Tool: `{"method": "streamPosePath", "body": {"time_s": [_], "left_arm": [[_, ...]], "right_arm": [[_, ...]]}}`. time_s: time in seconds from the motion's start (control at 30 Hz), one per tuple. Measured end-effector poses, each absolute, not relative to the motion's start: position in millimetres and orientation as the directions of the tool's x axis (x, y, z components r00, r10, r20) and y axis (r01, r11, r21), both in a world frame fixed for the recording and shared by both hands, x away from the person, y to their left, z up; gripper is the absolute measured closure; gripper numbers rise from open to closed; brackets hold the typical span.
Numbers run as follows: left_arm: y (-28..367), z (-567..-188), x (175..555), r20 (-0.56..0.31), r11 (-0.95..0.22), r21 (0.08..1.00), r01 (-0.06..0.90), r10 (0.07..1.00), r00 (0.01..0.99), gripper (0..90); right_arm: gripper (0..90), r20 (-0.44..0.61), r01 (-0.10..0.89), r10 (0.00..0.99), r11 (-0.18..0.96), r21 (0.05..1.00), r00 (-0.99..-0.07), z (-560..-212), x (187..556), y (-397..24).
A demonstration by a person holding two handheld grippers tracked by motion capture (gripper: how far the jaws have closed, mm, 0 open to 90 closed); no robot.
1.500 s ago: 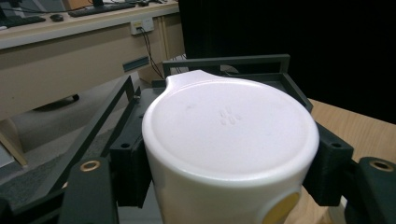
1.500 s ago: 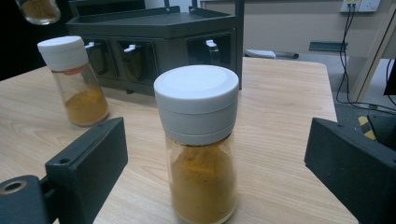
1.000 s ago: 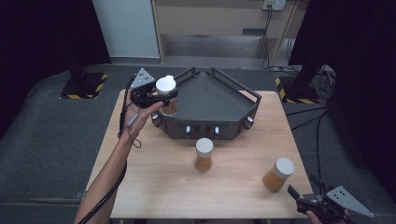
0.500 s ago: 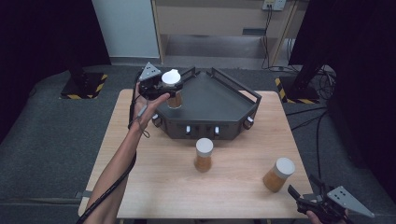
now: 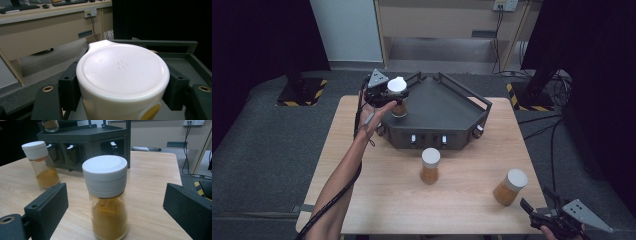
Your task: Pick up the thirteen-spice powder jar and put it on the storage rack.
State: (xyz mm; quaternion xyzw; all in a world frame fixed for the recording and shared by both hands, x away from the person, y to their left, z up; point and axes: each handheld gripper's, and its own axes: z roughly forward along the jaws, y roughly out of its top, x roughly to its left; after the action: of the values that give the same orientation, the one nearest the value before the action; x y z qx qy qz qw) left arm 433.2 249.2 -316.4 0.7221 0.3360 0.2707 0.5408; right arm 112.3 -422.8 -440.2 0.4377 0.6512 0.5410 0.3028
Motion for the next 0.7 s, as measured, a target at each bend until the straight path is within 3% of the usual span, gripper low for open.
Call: {"method": "streamPosePath", "body": {"time_s": [0.7], "left_arm": [[246.0,-327.4,437.0,0.026,-0.195,0.957,0.217,0.797,0.603,29.3]], "right_arm": [[5.9,0.08,0.242,0.897,0.03,0.97,-0.434,-440.5,112.4,-422.9]]}}
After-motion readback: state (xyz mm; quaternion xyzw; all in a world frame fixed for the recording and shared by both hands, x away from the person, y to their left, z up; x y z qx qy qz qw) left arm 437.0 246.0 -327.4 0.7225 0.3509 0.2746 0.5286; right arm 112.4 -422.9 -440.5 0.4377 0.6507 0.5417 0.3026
